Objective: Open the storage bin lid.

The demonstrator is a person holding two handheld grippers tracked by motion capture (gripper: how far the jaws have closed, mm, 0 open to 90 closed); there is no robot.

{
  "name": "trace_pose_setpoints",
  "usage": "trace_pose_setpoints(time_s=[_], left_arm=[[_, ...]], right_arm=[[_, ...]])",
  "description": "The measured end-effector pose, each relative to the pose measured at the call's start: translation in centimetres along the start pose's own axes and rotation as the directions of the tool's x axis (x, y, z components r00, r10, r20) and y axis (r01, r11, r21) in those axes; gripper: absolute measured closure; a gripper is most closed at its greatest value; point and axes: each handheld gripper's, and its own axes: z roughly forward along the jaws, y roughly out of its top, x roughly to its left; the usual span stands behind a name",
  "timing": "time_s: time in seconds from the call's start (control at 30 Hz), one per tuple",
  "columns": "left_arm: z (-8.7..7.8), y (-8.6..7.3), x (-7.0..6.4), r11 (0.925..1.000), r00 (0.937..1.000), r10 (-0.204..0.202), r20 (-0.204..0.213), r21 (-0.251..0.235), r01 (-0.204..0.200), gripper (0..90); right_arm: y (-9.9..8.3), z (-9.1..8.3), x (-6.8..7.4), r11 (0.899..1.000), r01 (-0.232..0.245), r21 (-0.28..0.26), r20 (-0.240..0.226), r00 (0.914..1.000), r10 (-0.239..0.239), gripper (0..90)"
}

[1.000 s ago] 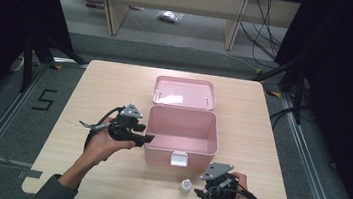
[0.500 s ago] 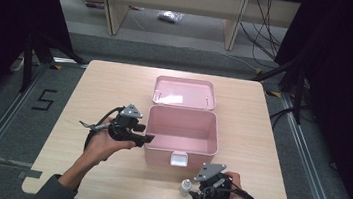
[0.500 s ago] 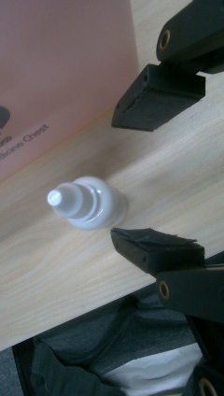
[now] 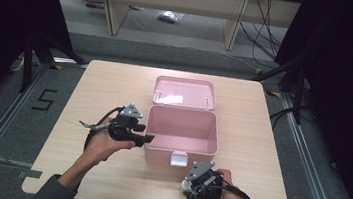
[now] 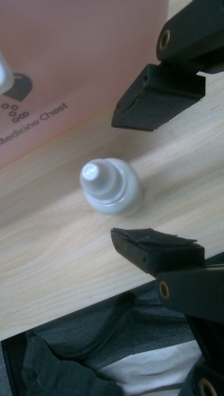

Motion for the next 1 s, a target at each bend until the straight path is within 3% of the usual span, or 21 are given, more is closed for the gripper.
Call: trace_pose_setpoints(time_s=[0.33,0.43,0.57,0.73,1.0], left_arm=[[0.0,0.0,0.0,1.0000,1.0000,0.001,-0.002,0.001,-0.001,48.6],[0.0,0.0,0.0,1.0000,1.0000,0.006,-0.003,0.004,-0.006,48.6],[0.0,0.0,0.0,1.0000,1.0000,0.007,-0.004,0.005,-0.007,48.5],[0.0,0.0,0.0,0.9999,1.0000,0.009,0.000,0.005,-0.009,48.4],[0.0,0.0,0.0,0.9999,0.9999,0.012,0.001,0.008,-0.012,48.5]], right_arm=[[1.0,0.6,0.1,0.999,0.041,0.033,-0.014,0.9991,-0.041,40.4],[1.2,0.8,0.3,0.999,0.028,0.045,-0.012,0.9996,-0.027,40.5],[1.5,0.9,0.1,0.997,0.053,0.053,-0.019,0.9984,-0.052,40.7],[1.8,0.8,0.1,0.997,0.035,0.062,-0.010,0.9994,-0.034,40.9],[2.2,1.4,0.2,0.995,0.061,0.080,-0.019,0.9981,-0.059,41.9]])
